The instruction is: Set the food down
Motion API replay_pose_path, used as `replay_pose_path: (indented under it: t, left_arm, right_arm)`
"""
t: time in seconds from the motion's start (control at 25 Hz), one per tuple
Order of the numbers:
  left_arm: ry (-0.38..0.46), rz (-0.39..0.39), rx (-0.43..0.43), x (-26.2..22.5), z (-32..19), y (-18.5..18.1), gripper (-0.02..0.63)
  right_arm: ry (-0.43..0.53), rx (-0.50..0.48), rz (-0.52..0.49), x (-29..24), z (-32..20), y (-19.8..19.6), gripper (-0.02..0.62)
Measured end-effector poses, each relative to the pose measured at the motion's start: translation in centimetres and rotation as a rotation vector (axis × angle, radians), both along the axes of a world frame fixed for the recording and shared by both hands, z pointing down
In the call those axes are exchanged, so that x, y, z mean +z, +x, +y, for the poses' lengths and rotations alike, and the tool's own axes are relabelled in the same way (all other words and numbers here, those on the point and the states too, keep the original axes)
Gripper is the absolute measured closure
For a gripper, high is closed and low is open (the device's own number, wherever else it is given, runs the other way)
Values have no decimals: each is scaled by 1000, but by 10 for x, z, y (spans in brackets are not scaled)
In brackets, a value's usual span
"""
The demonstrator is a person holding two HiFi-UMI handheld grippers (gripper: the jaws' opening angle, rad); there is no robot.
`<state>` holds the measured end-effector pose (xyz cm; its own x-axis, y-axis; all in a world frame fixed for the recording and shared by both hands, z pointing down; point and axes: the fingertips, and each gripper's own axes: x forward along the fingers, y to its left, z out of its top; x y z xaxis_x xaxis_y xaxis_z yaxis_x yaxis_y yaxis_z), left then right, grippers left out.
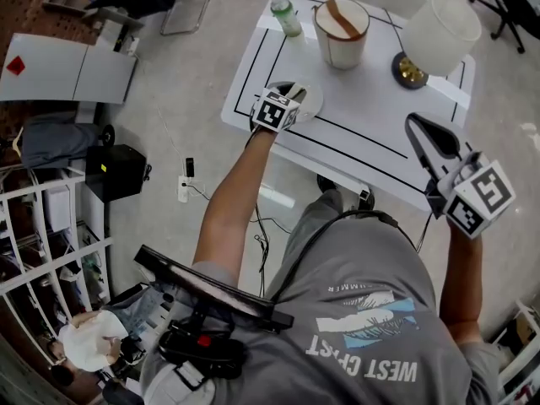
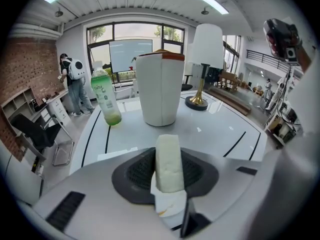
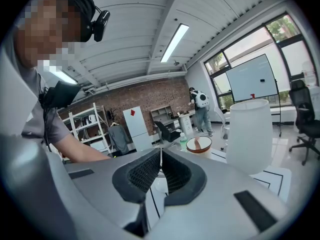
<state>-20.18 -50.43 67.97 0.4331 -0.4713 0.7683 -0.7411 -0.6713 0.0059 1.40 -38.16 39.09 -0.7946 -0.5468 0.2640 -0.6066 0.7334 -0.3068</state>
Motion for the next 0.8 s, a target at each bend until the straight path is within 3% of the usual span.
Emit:
replay_pose_path:
  t: [0.8]
  left_arm:
    - [-34, -232, 157, 51, -1, -15, 497]
  right_arm:
    - [-30, 23, 26, 12, -2, -2, 588]
